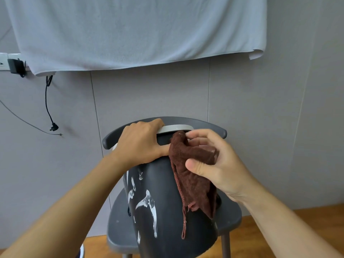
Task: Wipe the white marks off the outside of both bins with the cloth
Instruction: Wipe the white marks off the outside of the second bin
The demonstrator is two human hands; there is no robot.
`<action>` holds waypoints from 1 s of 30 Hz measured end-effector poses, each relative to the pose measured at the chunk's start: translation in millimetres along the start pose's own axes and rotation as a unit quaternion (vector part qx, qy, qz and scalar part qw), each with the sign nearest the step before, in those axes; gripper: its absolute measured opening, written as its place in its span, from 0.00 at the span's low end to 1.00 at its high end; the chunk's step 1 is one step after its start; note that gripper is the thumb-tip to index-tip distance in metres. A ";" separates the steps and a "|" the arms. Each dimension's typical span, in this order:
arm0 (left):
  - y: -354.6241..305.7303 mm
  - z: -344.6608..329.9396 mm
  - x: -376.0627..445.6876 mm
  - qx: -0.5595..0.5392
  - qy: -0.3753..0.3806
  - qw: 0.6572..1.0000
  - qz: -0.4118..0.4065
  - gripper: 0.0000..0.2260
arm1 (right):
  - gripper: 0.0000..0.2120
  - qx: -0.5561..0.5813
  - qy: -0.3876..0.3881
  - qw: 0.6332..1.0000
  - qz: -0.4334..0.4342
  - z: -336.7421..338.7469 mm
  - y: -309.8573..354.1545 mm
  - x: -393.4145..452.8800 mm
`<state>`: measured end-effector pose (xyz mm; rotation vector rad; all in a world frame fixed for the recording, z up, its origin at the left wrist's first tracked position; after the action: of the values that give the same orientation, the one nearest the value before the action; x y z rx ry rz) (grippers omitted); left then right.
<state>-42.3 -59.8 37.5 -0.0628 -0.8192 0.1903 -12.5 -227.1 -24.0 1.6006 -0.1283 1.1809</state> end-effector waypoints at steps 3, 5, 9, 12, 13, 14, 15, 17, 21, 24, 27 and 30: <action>-1.3 2.2 -1.3 -0.009 -0.002 1.000 -0.003 0.32 | 0.42 -0.041 0.039 0.998 -0.022 -9.3 -5.3 1.6; -2.3 2.4 -2.0 -0.008 0.000 1.000 -0.004 0.34 | 0.38 -0.074 0.052 0.996 -0.025 -11.1 -5.0 4.0; -3.7 2.9 -2.8 -0.011 0.003 1.000 -0.008 0.34 | 0.20 -0.067 0.034 0.997 0.005 -6.1 1.8 4.8; -6.3 1.3 -2.8 -0.013 0.004 1.000 -0.015 0.34 | 0.13 -0.018 -0.006 1.000 0.008 6.2 3.2 3.0; -7.5 1.6 -3.0 -0.009 -0.001 1.000 -0.017 0.34 | 0.12 -0.005 -0.013 1.000 0.008 10.1 3.2 3.0; -8.3 1.9 -3.1 -0.003 -0.005 1.000 -0.019 0.35 | 0.10 0.001 -0.019 1.000 0.010 14.6 3.8 3.2; -8.6 1.7 -2.9 0.003 -0.005 1.000 -0.020 0.36 | 0.09 0.000 -0.029 0.999 0.015 20.0 5.2 4.0; -6.5 0.5 -2.4 0.008 0.001 1.000 -0.020 0.39 | 0.10 -0.013 -0.073 0.997 0.024 35.2 8.4 5.2; -2.7 -0.8 -2.6 0.010 0.003 1.000 -0.024 0.42 | 0.11 0.026 -0.163 0.986 0.032 51.4 10.8 7.2; -5.5 -0.6 -3.4 0.016 -0.012 0.999 -0.026 0.44 | 0.12 -0.021 -0.192 0.981 0.025 46.8 1.2 8.6; -6.9 -1.1 -3.3 0.027 -0.022 0.999 -0.027 0.43 | 0.07 -0.122 -0.202 0.970 0.058 39.0 -0.2 6.6; -2.0 -2.3 -2.1 0.027 -0.017 0.999 -0.024 0.42 | 0.06 -0.181 -0.247 0.943 0.132 50.2 15.2 -1.5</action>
<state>-41.7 -62.1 34.6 0.0112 -0.8481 0.1692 8.2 -273.4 -10.5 1.5424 -0.8607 0.8601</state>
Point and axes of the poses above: each hand's wrist, its own x-axis towards the middle knuckle, its own z-axis out of the back of the hand, y = z × x, the point moved 10 cm from there along x, towards the middle knuckle, and after that the axes turned 13 degrees about z, right-handed, at the moved point
